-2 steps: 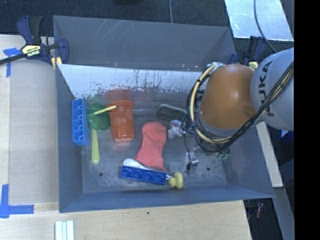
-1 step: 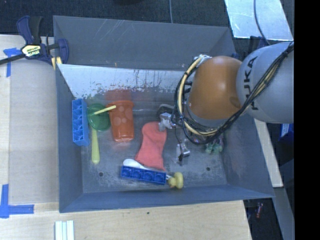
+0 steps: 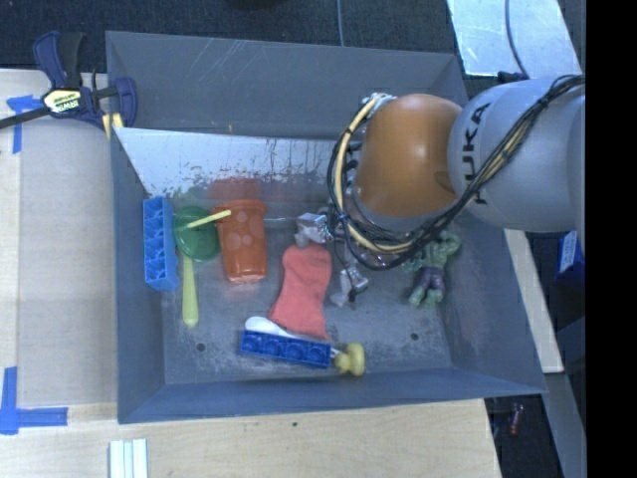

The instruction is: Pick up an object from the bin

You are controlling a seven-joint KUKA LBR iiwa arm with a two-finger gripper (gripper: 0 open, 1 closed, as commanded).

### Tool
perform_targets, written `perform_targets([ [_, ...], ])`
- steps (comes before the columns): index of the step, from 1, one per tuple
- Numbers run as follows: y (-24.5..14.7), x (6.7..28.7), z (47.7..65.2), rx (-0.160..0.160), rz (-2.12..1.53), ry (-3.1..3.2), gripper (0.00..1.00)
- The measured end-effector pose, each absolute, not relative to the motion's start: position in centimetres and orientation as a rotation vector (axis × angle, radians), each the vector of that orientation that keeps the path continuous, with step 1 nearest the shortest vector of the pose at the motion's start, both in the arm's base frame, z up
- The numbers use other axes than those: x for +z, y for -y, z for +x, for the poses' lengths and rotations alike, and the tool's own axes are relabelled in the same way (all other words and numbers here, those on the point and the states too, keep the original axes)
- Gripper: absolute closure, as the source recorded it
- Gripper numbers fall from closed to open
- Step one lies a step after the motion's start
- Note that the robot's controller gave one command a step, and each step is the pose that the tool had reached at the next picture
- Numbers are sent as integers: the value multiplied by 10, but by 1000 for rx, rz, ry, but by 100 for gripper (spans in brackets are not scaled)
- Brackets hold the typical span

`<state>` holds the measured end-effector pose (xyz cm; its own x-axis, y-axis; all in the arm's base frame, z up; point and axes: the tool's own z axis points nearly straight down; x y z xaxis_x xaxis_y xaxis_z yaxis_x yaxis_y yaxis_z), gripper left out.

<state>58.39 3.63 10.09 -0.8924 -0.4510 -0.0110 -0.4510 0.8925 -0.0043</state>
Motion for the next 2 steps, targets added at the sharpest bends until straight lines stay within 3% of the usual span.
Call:
perform_targets([
  [1, -46, 86, 595, -1, -324, -3112, 0],
  [2, -56, 73, 612, 4, 74, -3119, 100],
])
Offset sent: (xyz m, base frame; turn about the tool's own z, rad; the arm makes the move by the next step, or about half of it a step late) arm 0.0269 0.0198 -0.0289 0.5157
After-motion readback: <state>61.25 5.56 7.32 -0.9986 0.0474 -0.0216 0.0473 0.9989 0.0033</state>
